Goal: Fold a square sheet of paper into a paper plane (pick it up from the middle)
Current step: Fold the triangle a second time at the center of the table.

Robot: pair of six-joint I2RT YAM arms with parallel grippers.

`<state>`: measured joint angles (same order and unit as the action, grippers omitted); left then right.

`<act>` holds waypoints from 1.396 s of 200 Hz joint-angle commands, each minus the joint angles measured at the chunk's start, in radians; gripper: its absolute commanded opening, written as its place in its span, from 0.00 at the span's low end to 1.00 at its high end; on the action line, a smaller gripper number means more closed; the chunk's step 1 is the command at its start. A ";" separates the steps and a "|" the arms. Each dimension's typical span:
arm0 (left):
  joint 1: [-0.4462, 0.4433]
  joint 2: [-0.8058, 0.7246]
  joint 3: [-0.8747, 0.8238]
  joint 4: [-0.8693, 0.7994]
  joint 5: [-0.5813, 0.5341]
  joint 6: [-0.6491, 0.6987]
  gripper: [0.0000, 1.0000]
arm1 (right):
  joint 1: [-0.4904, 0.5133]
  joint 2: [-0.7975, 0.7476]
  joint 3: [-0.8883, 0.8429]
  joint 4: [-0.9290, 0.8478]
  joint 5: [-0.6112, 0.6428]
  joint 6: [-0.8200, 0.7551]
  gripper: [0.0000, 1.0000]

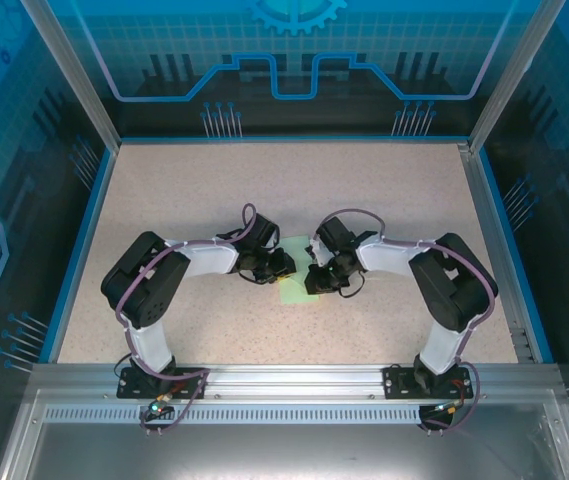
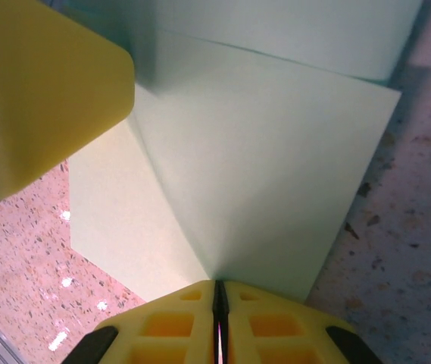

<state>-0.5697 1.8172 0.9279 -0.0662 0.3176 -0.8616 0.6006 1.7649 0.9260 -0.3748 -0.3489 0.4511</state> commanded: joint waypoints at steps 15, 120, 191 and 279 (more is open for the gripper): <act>-0.004 0.025 0.009 -0.090 -0.046 0.022 0.23 | -0.005 -0.009 -0.070 -0.084 0.034 -0.008 0.11; -0.003 0.000 0.041 -0.042 0.012 0.053 0.23 | -0.018 -0.017 -0.104 -0.077 0.041 0.008 0.11; -0.023 -0.045 0.008 0.055 0.081 0.048 0.24 | -0.018 -0.001 -0.099 -0.081 0.051 0.019 0.10; -0.029 -0.030 -0.038 0.089 0.112 0.057 0.24 | -0.019 0.020 -0.092 -0.091 0.062 0.028 0.10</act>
<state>-0.5903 1.7859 0.9161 -0.0051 0.3862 -0.8310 0.5858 1.7153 0.8604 -0.3786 -0.3496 0.4698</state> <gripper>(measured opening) 0.239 0.105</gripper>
